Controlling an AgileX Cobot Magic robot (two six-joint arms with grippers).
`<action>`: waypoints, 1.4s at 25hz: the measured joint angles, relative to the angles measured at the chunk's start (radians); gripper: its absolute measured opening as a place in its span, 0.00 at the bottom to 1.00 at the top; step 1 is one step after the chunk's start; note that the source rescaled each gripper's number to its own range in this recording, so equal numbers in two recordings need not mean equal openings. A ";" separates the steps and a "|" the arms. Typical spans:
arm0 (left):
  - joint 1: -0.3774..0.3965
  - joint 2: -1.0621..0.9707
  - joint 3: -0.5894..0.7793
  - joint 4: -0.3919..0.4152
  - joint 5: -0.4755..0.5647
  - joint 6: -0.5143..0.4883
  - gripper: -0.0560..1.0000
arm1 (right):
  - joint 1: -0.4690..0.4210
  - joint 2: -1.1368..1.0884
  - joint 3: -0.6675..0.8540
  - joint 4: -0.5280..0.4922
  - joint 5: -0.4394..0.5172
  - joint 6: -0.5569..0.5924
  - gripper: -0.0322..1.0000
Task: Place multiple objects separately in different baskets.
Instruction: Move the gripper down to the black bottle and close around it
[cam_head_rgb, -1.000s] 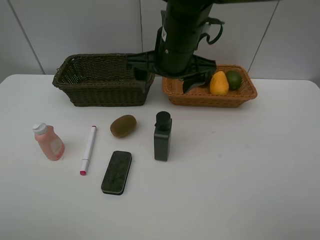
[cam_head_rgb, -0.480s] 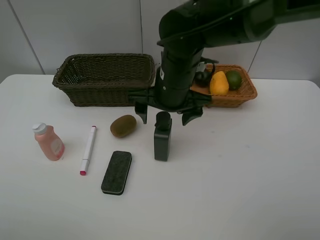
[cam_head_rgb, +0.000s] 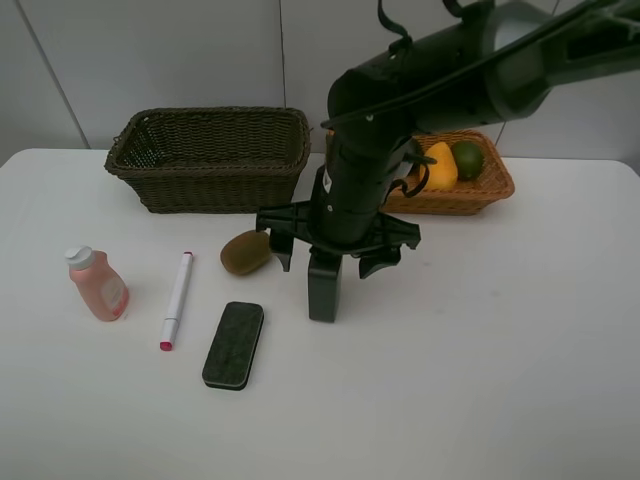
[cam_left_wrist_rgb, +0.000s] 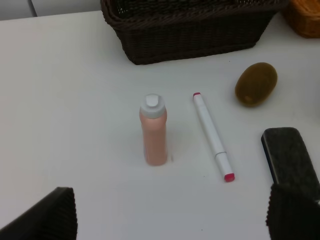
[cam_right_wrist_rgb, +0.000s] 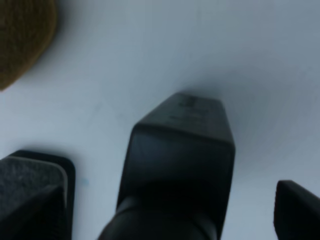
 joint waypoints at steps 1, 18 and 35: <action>0.000 0.000 0.000 0.000 0.000 0.000 1.00 | 0.000 0.006 0.000 0.000 -0.001 0.000 1.00; 0.000 0.000 0.000 0.000 0.000 0.000 1.00 | 0.000 0.041 -0.003 -0.002 -0.003 -0.038 1.00; 0.000 0.000 0.000 0.000 0.000 0.000 1.00 | 0.000 0.040 -0.005 -0.015 -0.001 -0.044 0.04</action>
